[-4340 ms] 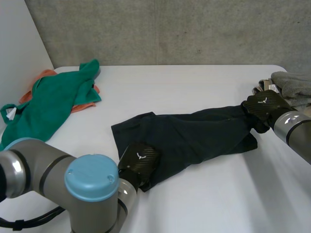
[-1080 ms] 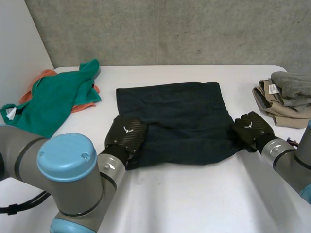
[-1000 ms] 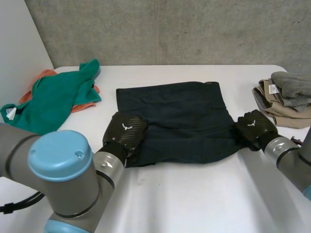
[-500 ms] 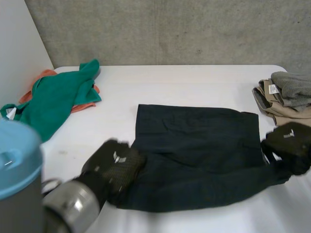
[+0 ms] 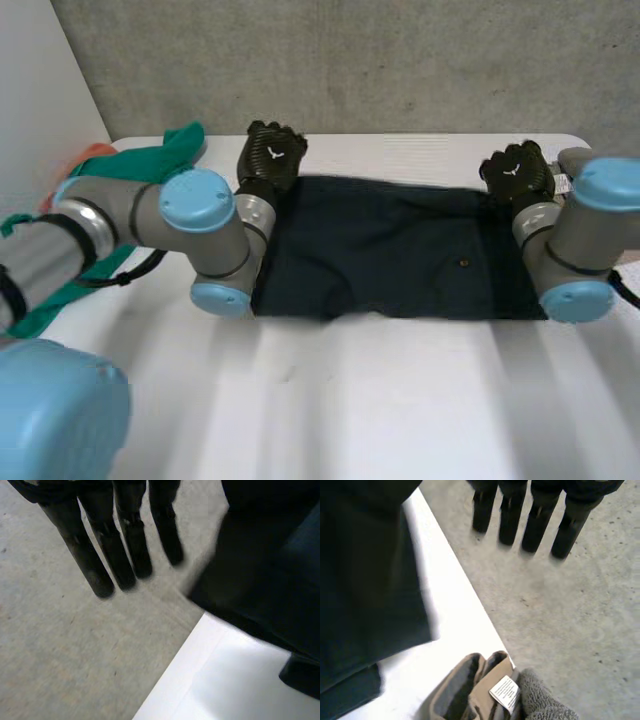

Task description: Fold the laundry.

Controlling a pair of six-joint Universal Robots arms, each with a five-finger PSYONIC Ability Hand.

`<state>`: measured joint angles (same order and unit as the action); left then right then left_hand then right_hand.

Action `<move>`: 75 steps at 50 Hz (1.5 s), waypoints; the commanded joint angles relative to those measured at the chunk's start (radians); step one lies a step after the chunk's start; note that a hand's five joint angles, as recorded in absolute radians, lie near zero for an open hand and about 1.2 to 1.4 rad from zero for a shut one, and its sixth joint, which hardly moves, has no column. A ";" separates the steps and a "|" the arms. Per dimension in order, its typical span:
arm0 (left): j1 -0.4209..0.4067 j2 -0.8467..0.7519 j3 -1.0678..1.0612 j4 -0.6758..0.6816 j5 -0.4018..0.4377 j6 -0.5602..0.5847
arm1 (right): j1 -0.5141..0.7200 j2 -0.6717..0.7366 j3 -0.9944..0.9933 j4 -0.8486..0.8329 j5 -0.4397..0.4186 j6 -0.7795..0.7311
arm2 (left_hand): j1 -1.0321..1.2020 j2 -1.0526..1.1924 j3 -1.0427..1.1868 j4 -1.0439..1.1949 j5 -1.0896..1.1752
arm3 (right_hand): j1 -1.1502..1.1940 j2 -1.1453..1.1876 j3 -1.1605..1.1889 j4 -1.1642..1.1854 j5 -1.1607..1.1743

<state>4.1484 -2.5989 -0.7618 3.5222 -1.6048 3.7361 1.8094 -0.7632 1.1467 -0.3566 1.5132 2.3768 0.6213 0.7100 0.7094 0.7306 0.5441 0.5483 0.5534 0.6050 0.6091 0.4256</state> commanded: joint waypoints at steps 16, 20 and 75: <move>-0.068 0.408 -0.462 0.032 0.040 -0.166 | -0.114 -0.369 0.284 0.457 -0.149 0.219 | -0.447 -0.536 -0.535 -0.556 -0.544 | -0.232 -0.237 -0.289 -0.293 -0.284; -0.073 0.473 -0.560 0.032 0.040 -0.228 | -0.166 -0.369 0.353 0.499 -0.183 0.243 | -0.447 -0.536 -0.535 -0.556 -0.544 | -0.187 -0.192 -0.244 -0.248 -0.239; -0.004 0.674 -0.723 0.032 0.037 -0.368 | 0.300 -0.272 0.453 -0.032 -0.549 -0.303 | -0.447 -0.536 -0.535 -0.556 -0.544 | -0.374 -0.379 -0.430 -0.435 -0.426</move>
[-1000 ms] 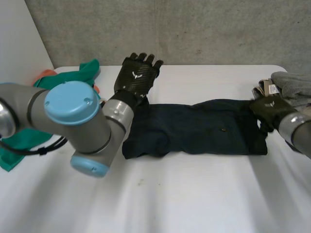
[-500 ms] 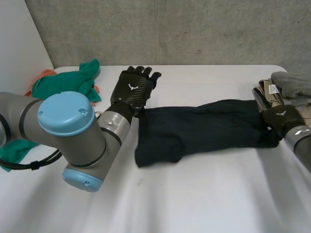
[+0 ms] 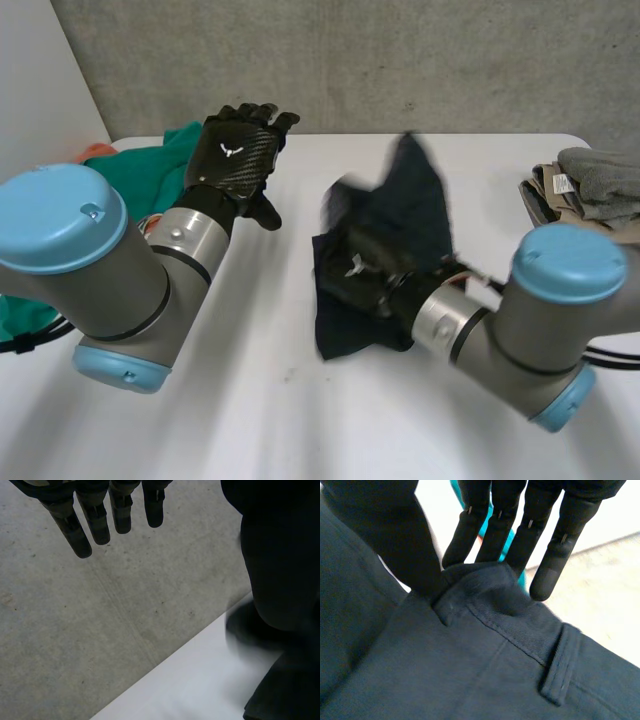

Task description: Fold the laundry.

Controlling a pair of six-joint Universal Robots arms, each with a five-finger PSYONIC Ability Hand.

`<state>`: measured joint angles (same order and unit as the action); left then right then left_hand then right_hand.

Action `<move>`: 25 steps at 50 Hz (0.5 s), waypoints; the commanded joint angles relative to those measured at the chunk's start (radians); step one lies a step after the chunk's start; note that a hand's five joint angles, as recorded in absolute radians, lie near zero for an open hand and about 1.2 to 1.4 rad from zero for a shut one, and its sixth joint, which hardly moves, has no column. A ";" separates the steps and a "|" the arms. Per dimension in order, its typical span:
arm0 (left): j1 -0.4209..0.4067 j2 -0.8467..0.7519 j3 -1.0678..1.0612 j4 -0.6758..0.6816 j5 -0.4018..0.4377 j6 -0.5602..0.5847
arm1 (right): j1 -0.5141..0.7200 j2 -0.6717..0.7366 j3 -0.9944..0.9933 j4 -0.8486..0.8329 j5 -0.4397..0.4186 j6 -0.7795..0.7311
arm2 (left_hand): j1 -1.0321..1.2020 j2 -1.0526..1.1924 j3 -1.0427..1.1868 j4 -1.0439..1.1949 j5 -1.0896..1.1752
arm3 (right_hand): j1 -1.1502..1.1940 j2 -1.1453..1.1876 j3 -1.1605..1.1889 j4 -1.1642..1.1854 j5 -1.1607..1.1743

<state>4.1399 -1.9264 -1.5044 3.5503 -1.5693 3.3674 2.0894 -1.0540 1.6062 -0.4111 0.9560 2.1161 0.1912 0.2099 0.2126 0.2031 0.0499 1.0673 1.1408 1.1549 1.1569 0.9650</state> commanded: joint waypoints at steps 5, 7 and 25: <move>0.006 -0.017 0.096 0.005 0.002 0.003 | -0.037 -0.095 0.009 0.025 0.076 0.284 | -0.017 -0.035 -0.038 -0.029 -0.050 | -0.893 -0.966 -0.980 -0.982 -0.965; 0.000 -0.029 0.128 0.004 0.002 0.003 | -0.070 -0.163 0.018 0.026 0.096 0.556 | -0.017 -0.035 -0.038 -0.029 -0.050 | -0.893 -0.966 -0.980 -0.982 -0.965; -0.135 -0.485 0.614 -0.286 0.002 0.004 | -0.233 0.020 -0.353 0.480 0.260 0.854 | -0.013 -0.032 -0.034 -0.025 -0.046 | -0.893 -0.966 -0.980 -0.982 -0.965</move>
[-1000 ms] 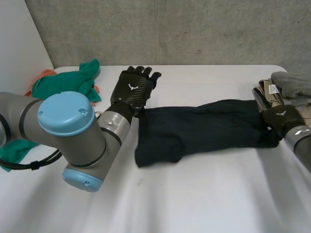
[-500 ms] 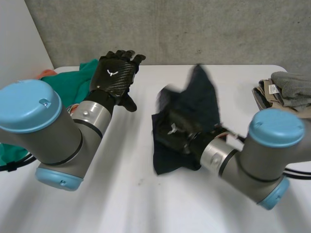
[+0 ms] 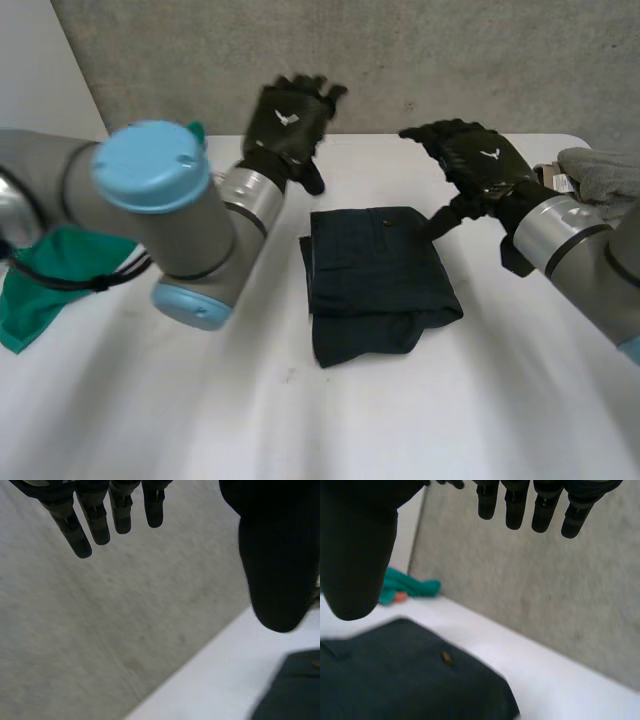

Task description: Fold the laundry.

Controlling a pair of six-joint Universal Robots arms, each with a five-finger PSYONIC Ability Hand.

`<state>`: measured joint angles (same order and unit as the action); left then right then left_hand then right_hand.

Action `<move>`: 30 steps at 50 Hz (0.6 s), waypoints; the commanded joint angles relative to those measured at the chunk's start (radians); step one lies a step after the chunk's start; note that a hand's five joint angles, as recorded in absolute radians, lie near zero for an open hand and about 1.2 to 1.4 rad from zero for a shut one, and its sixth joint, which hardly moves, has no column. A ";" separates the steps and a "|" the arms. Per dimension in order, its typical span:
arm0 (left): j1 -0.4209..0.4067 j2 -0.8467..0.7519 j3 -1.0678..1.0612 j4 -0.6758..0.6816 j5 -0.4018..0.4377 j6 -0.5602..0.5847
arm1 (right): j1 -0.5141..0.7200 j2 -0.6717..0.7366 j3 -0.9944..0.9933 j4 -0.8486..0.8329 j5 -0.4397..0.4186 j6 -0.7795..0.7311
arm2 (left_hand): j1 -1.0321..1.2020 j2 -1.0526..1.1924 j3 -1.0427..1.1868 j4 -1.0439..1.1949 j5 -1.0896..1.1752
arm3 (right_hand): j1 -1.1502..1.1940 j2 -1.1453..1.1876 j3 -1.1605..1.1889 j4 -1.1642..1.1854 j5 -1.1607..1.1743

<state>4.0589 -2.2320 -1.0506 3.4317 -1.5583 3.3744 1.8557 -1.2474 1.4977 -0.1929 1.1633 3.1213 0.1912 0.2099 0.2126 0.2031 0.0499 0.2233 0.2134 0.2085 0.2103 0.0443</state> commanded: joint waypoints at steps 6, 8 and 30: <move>-0.063 -0.251 0.199 -0.319 -0.054 0.003 | 0.005 0.393 -0.411 0.375 0.050 -0.190 | -0.004 -0.023 -0.026 -0.016 -0.037 | -0.049 -0.039 -0.034 -0.036 -0.044; -0.064 -0.262 0.199 -0.362 -0.072 0.003 | 0.004 0.448 -0.447 0.404 0.044 -0.194 | -0.004 -0.023 -0.026 -0.016 -0.037 | -0.049 -0.039 -0.034 -0.036 -0.044; -0.061 -0.117 0.186 -0.419 -0.108 0.074 | 0.042 0.243 -0.294 0.305 0.153 -0.415 | -0.010 -0.029 -0.031 -0.022 -0.043 | -0.049 -0.039 -0.034 -0.036 -0.044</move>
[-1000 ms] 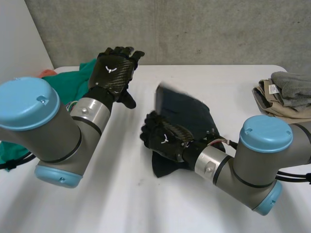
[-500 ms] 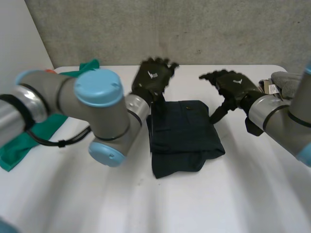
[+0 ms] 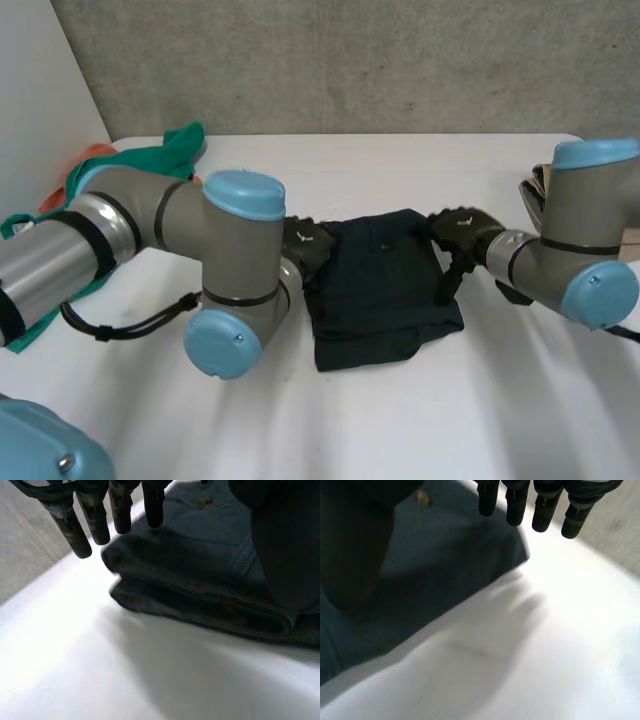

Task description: Fold the laundry.

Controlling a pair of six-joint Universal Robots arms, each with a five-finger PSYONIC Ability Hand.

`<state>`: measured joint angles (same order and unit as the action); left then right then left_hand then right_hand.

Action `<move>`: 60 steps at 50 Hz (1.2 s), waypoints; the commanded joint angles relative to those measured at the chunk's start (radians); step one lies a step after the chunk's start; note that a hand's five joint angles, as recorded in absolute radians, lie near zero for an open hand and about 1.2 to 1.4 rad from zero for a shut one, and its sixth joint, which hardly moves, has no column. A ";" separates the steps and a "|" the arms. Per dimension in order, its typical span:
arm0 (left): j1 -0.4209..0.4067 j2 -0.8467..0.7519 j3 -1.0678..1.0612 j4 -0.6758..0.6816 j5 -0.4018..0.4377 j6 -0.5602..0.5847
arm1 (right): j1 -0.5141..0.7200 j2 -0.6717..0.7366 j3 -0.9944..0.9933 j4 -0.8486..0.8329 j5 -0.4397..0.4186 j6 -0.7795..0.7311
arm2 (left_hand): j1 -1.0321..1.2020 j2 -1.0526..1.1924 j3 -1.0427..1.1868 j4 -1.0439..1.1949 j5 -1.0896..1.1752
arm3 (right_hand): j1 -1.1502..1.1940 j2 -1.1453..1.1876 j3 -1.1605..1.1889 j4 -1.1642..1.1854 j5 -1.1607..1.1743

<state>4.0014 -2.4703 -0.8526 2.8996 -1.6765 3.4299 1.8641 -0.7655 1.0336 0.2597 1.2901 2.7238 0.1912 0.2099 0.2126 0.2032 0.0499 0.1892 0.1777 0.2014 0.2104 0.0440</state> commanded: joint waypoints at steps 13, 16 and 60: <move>0.018 0.335 -0.048 0.158 0.414 -0.083 | 0.178 -0.468 0.775 -0.583 0.048 -0.121 | 0.008 -0.011 -0.014 -0.004 -0.026 | -0.015 -0.003 -0.027 -0.036 -0.044; 0.024 0.338 -0.049 0.119 0.493 -0.118 | 0.182 -0.462 0.853 -0.651 0.043 -0.124 | 0.008 -0.011 -0.014 -0.004 -0.026 | -0.015 -0.003 -0.027 -0.036 -0.044; 0.064 0.416 -0.080 0.179 0.505 -0.132 | 0.047 -0.212 0.326 -0.959 0.087 0.014 | -0.001 -0.020 -0.023 -0.013 -0.034 | 1.207 1.219 1.195 1.186 1.178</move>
<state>4.0361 -2.1037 -0.9322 3.0375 -1.1618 3.3044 1.9990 -0.9309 1.4786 -0.7009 1.3738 2.6620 0.1912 0.2099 0.2126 0.2031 0.0499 0.9709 1.1205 1.1162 1.1840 0.8562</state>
